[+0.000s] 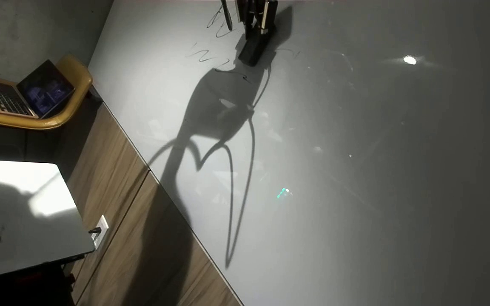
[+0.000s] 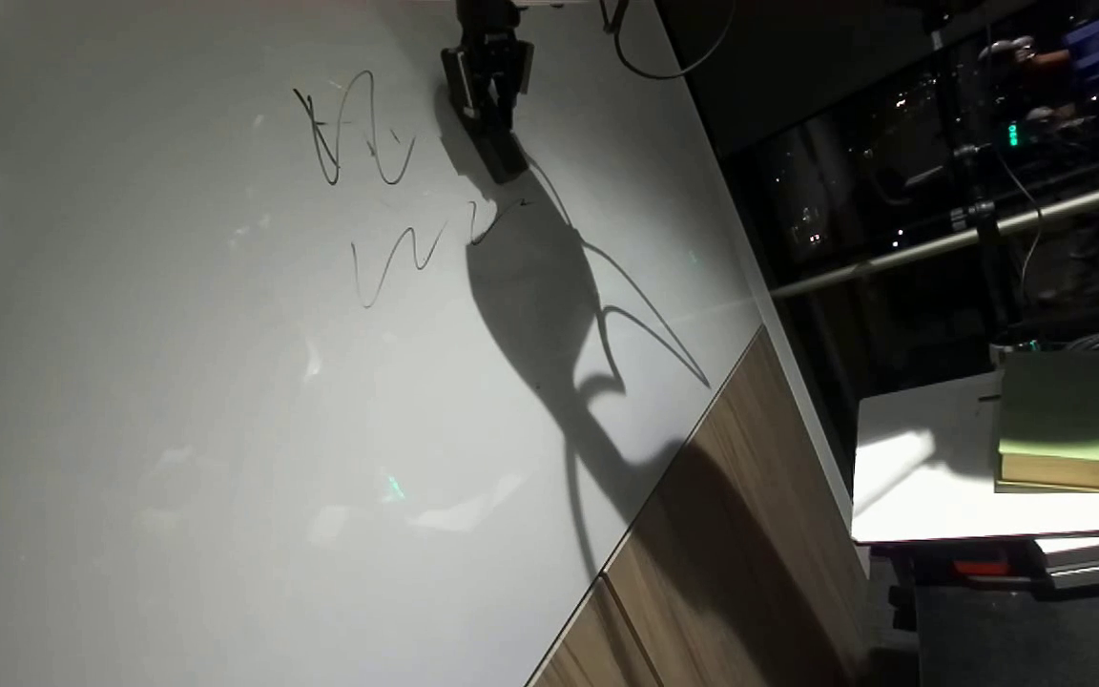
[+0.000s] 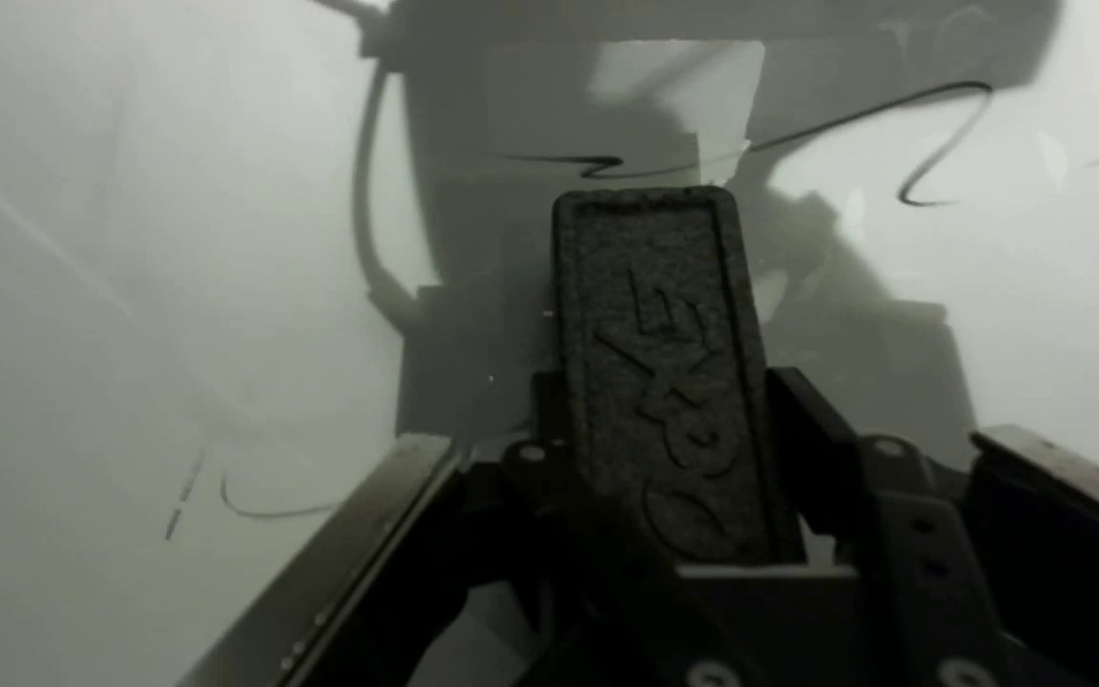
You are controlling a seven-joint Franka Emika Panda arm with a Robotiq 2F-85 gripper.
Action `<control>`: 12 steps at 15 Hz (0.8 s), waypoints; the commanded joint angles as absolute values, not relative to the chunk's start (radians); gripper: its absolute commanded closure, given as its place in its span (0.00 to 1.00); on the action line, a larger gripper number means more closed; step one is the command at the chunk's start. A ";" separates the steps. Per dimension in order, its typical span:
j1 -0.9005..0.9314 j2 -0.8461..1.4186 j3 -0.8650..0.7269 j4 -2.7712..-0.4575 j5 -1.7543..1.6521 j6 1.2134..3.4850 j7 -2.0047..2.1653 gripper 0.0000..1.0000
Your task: Use the eraser to wipe the whiteboard.
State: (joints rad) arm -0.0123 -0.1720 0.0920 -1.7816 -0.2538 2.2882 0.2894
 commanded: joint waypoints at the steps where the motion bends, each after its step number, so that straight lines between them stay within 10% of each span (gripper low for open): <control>1: -0.077 -0.064 0.041 -1.739 -0.349 2.401 0.323 0.71; 12: -0.132 0.087 -0.045 -1.625 -0.326 2.385 0.316 0.71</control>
